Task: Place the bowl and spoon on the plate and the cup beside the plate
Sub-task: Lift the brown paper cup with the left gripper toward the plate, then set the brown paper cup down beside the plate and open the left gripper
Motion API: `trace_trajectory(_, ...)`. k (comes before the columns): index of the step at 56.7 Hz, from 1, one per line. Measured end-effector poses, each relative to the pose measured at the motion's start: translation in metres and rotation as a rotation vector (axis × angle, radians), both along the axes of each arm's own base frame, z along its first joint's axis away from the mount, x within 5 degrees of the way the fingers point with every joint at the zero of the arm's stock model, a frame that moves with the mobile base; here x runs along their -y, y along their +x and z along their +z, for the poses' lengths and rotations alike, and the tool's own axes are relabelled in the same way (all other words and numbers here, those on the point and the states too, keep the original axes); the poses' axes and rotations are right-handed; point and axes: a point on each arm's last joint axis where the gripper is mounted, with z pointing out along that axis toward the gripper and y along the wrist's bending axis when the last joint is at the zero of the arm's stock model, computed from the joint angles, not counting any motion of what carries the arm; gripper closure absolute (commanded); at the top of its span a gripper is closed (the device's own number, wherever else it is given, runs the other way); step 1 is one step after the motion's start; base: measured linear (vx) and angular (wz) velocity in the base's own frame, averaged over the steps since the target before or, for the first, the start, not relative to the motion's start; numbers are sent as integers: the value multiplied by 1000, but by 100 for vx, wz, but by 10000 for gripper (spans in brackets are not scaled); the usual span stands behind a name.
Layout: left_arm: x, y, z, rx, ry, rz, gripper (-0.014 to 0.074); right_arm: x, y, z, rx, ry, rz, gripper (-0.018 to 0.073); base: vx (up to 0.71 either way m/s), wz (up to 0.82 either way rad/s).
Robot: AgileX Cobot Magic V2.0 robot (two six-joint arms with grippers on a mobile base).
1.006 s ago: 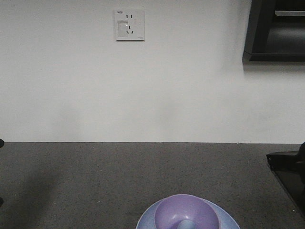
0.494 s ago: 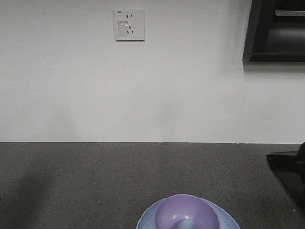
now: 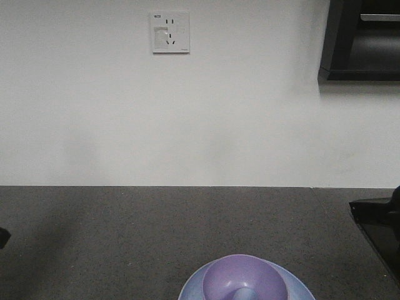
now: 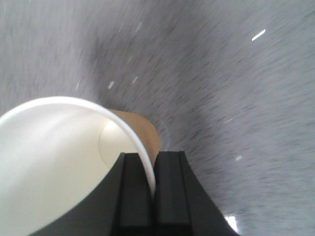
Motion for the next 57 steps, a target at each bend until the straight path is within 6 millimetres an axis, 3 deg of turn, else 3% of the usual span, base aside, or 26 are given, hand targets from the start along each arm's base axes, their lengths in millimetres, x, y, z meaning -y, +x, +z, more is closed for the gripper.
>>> trace_trajectory(13,38,-15,56,132,-96,-162,597,0,0,0,0,0,0,13,0,0)
trace_trajectory(23,80,-26,72,176,-129,-320,596,0,0,0,0,0,0,13,0,0)
trace_trajectory(36,127,-35,64,144,-155,-474,596,-1,0,0,-2,10,4,13,0,0)
trace_trajectory(57,189,-19,12,-12,-121,-607,596,-2,-2,-1,-28,21,8,13,0,0)
